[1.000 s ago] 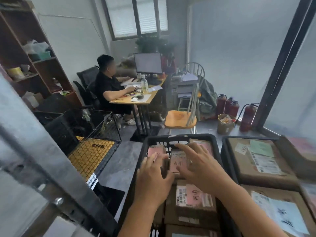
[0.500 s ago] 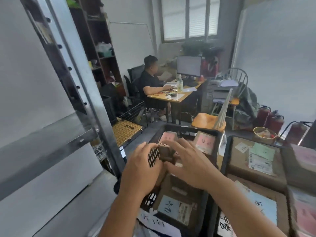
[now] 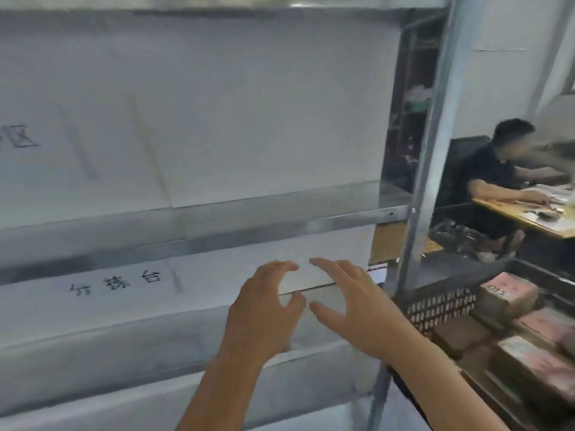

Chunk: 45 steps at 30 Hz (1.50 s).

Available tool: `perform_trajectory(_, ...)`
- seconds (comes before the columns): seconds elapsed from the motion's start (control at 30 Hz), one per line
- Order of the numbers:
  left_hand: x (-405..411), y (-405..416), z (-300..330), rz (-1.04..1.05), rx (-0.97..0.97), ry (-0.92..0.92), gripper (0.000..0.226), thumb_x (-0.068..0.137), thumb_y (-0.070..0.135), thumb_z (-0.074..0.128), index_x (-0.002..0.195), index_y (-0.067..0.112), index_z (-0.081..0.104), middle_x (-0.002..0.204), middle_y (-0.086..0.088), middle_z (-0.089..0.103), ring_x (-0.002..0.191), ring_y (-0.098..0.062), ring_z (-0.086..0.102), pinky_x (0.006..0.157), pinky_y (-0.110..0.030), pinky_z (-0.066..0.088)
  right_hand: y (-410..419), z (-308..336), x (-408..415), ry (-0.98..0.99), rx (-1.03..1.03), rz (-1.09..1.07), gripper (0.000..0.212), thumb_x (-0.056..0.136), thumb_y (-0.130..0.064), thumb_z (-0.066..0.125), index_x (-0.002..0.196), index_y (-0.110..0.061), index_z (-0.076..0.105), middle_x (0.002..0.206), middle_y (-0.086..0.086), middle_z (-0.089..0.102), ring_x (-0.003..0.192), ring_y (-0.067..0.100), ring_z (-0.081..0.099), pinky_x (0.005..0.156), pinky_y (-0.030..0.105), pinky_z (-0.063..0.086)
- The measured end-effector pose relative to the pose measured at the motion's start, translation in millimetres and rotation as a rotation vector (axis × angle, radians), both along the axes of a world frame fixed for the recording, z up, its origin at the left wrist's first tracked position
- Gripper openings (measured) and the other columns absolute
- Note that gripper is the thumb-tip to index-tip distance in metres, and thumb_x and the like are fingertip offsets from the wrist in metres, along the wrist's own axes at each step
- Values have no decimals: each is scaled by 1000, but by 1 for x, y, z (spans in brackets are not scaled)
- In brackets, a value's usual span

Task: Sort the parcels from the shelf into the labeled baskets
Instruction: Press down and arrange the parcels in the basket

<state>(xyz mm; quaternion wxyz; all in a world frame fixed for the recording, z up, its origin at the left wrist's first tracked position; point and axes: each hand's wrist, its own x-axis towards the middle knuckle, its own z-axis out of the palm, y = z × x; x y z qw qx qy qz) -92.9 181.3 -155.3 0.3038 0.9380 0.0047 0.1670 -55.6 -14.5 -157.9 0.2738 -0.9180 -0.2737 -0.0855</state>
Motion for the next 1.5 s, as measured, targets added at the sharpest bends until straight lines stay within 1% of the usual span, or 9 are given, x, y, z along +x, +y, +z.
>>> perform_trajectory(0.47, -289, 313, 8, 556, -94, -38, 41, 98, 43, 56, 136, 54, 46, 145, 31, 44, 126, -5, 50, 103, -36, 50, 349, -2, -182, 85, 138, 543, 67, 95, -57, 62, 149, -63, 23, 130, -41, 37, 130, -3, 39, 101, 22, 32)
perform_trajectory(0.6, -366, 374, 11, 737, -79, -67, 40, 97, 44, 58, 136, 51, 50, 140, 28, 48, 124, -4, 50, 95, -24, 42, 438, -1, -236, 134, 167, 719, 72, 90, -58, 64, 146, -69, 21, 132, -50, 31, 132, -11, 38, 104, 26, 34)
perform_trajectory(0.73, -445, 437, 5, 958, -102, -71, 42, 95, 40, 60, 135, 50, 53, 139, 25, 51, 124, -5, 52, 101, -26, 41, 531, -2, -292, 201, 224, 895, 78, 90, -52, 69, 146, -72, 18, 134, -52, 30, 132, -18, 35, 105, 26, 35)
perform_trajectory(0.87, -495, 488, -8, 1096, -117, -49, 44, 91, 39, 61, 133, 51, 55, 137, 29, 52, 127, -3, 50, 105, -32, 45, 606, -9, -323, 228, 244, 1007, 77, 92, -49, 70, 145, -71, 19, 132, -48, 32, 130, -13, 39, 104, 27, 37)
perform_trajectory(1.03, -499, 557, -9, 1167, -115, -53, 41, 91, 45, 58, 131, 51, 55, 135, 29, 54, 127, -3, 51, 107, -36, 47, 693, -16, -314, 269, 292, 1063, 79, 90, -49, 74, 144, -71, 21, 132, -45, 36, 127, -12, 43, 101, 25, 41)
perform_trajectory(1.17, -474, 623, 2, 1200, -107, -92, 39, 93, 47, 57, 131, 52, 53, 138, 29, 51, 122, -5, 53, 104, -37, 49, 768, -1, -291, 272, 318, 1078, 79, 80, -62, 69, 139, -77, 18, 137, -29, 42, 125, -6, 47, 103, 30, 44)
perform_trajectory(1.3, -439, 696, 24, 1221, -93, -136, 40, 95, 41, 59, 133, 51, 54, 139, 31, 49, 126, 0, 48, 100, -26, 41, 843, 25, -251, 269, 338, 1090, 79, 88, -51, 73, 147, -66, 23, 149, -18, 42, 130, 5, 49, 108, 35, 44)
perform_trajectory(1.4, -411, 741, 37, 1209, -87, -174, 39, 96, 41, 59, 134, 51, 54, 137, 28, 51, 128, -1, 49, 99, -23, 38, 892, 41, -219, 261, 367, 1085, 81, 80, -65, 64, 151, -62, 25, 151, -19, 42, 135, 5, 47, 108, 39, 45)
perform_trajectory(1.5, -383, 783, 49, 1165, -80, -168, 41, 98, 40, 61, 137, 48, 53, 136, 25, 49, 126, -4, 49, 99, -23, 38, 932, 57, -196, 201, 398, 1040, 76, 88, -50, 73, 151, -57, 31, 151, -12, 46, 136, 12, 48, 108, 44, 47)
